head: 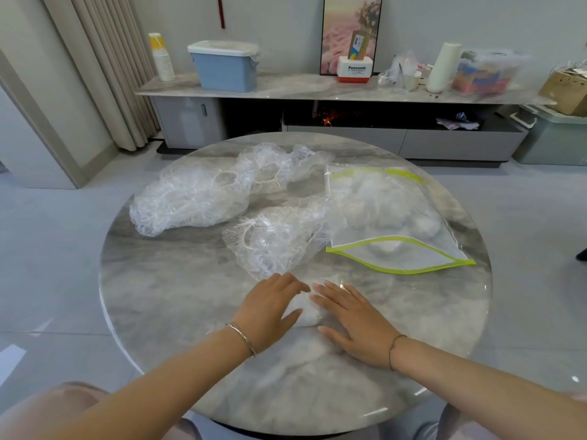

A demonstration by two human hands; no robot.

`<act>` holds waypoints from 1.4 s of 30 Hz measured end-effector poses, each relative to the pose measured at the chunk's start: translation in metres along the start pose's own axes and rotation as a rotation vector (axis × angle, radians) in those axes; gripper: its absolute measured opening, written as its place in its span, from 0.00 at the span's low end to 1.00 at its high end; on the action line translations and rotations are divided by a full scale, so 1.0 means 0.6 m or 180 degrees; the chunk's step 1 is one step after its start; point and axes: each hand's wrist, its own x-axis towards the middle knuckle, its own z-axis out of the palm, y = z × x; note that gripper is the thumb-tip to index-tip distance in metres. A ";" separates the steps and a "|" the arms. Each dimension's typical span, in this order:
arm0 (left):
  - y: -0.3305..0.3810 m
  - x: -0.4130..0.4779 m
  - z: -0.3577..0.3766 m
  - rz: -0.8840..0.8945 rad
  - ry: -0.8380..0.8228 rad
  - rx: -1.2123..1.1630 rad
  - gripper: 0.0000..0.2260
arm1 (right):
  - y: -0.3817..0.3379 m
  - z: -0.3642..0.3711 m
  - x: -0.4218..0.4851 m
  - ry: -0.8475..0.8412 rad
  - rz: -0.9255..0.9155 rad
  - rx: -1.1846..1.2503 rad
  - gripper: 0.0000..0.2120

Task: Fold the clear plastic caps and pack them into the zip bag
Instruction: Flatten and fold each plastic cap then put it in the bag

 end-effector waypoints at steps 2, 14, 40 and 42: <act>-0.004 -0.006 0.017 0.0494 -0.0111 0.0309 0.15 | 0.003 0.001 0.000 -0.0238 0.0091 0.0042 0.33; -0.021 -0.022 0.027 0.0334 -0.0957 0.0203 0.21 | 0.000 -0.014 0.009 0.0624 -0.0424 -0.0049 0.22; -0.026 0.006 -0.002 -0.0814 -0.0199 0.0000 0.14 | 0.024 0.011 0.048 0.0829 0.1519 0.1774 0.13; -0.024 0.006 -0.003 0.0051 0.0043 0.0165 0.17 | 0.024 0.005 0.052 0.0729 0.1559 0.1869 0.13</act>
